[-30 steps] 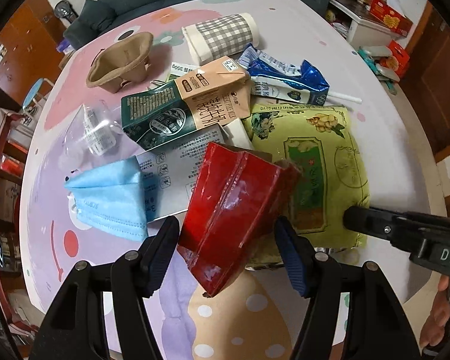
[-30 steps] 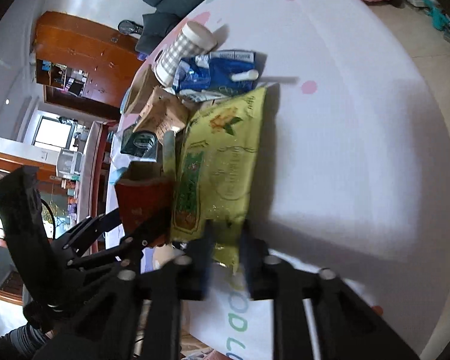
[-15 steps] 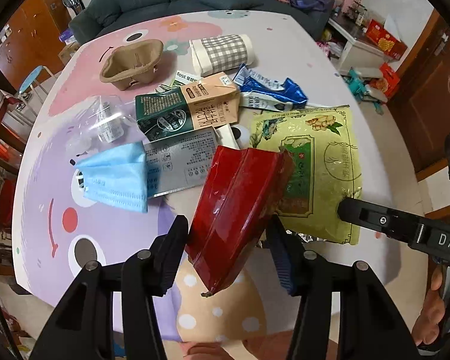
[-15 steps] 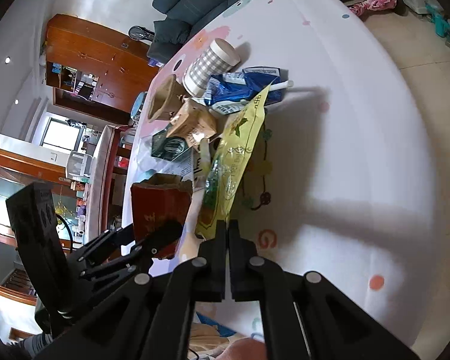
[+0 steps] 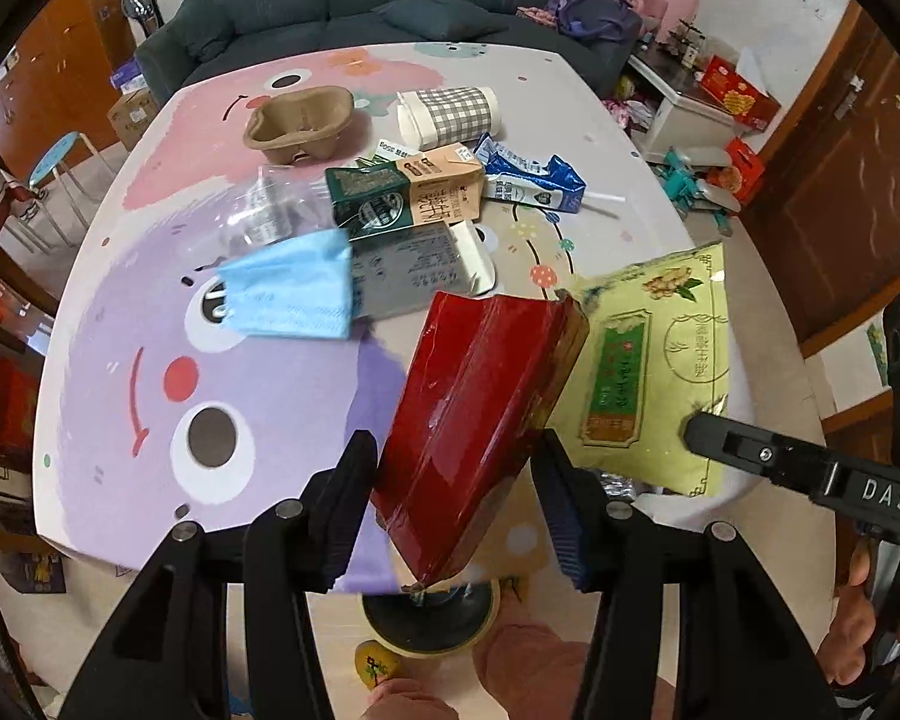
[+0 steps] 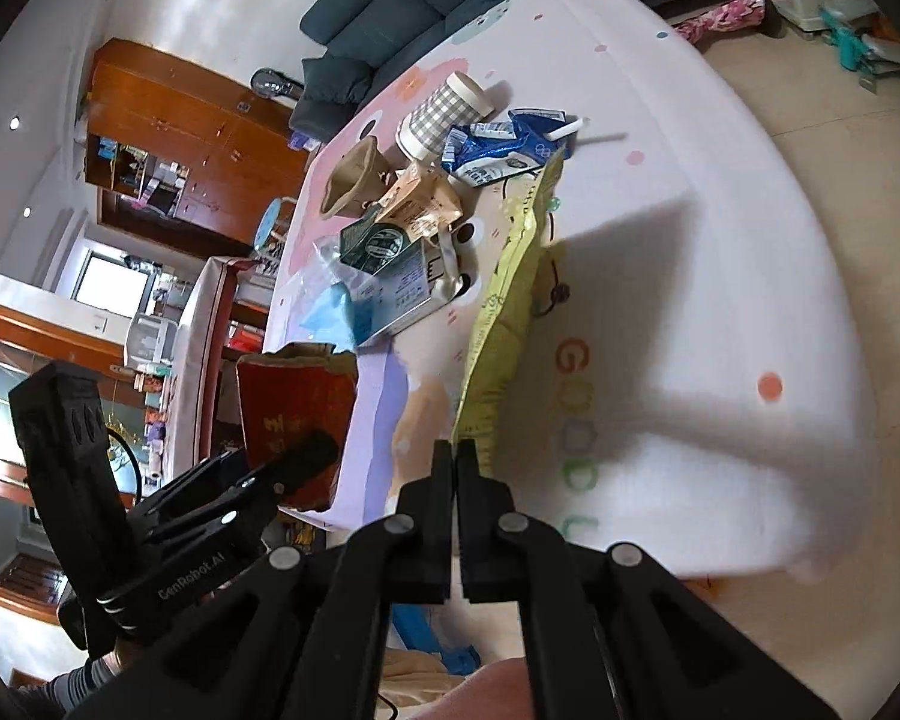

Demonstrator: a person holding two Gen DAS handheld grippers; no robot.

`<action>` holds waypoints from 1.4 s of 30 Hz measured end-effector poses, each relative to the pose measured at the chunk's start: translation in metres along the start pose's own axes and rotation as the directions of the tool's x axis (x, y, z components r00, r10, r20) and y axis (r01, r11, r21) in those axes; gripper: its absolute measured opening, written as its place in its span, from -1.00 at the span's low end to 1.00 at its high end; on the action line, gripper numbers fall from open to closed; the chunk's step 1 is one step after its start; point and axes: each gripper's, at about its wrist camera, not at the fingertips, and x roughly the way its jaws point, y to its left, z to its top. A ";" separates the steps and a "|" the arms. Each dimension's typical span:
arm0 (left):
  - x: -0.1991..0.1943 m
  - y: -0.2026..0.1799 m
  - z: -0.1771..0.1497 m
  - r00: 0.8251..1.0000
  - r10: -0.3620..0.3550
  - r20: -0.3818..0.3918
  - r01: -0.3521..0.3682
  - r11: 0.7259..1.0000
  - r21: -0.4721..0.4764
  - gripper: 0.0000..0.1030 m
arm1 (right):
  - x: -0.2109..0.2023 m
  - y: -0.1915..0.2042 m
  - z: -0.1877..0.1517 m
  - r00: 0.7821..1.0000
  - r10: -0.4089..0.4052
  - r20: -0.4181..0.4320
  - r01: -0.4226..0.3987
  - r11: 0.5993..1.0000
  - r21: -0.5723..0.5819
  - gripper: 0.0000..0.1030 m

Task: Collect trash
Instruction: 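Grasp the red box with the left tool while the right tool grasps the yellow-green bag, then lift the red box and yellow-green bag and carry them over the bin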

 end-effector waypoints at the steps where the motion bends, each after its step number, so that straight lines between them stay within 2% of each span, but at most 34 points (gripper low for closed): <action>1: -0.004 0.002 -0.004 1.000 -0.003 0.003 0.003 1.000 0.008 0.00 | -0.003 0.003 -0.005 1.000 -0.004 0.009 0.004 1.000 0.003 -0.98; 6: -0.027 0.017 -0.024 1.000 -0.018 0.021 0.017 0.998 0.057 0.00 | -0.014 0.025 -0.035 0.999 -0.018 0.048 0.017 1.000 0.021 -0.98; 13: -0.052 0.041 -0.059 0.997 -0.068 0.032 0.065 0.994 0.088 0.00 | -0.018 0.055 -0.078 0.998 -0.039 0.050 0.037 0.998 0.043 -0.98; 18: -0.060 0.058 -0.081 0.995 -0.102 0.022 0.099 0.989 0.108 0.00 | -0.019 0.074 -0.114 0.996 -0.062 0.061 0.059 0.997 0.046 -0.98; 24: -0.061 0.070 -0.118 0.994 -0.113 -0.008 0.113 0.977 0.183 0.00 | -0.006 0.083 -0.159 0.996 -0.077 0.047 0.073 0.994 0.084 -0.98; 29: -0.049 0.077 -0.149 0.992 -0.104 -0.066 0.115 0.971 0.208 0.00 | 0.012 0.079 -0.186 0.996 -0.093 -0.008 0.093 0.988 0.124 -0.98; 34: -0.026 0.077 -0.172 0.985 -0.092 -0.143 0.119 0.973 0.195 0.00 | 0.035 0.065 -0.202 0.986 -0.130 -0.106 0.144 0.980 0.137 -0.98; 39: 0.004 0.072 -0.196 0.977 -0.063 -0.204 0.098 0.981 0.166 0.00 | 0.067 0.037 -0.213 0.965 -0.146 -0.220 0.180 0.974 0.140 -0.98; 42: 0.031 0.071 -0.208 0.968 -0.050 -0.247 0.081 0.990 0.117 0.00 | 0.094 0.016 -0.223 0.941 -0.155 -0.302 0.200 0.972 0.124 -0.98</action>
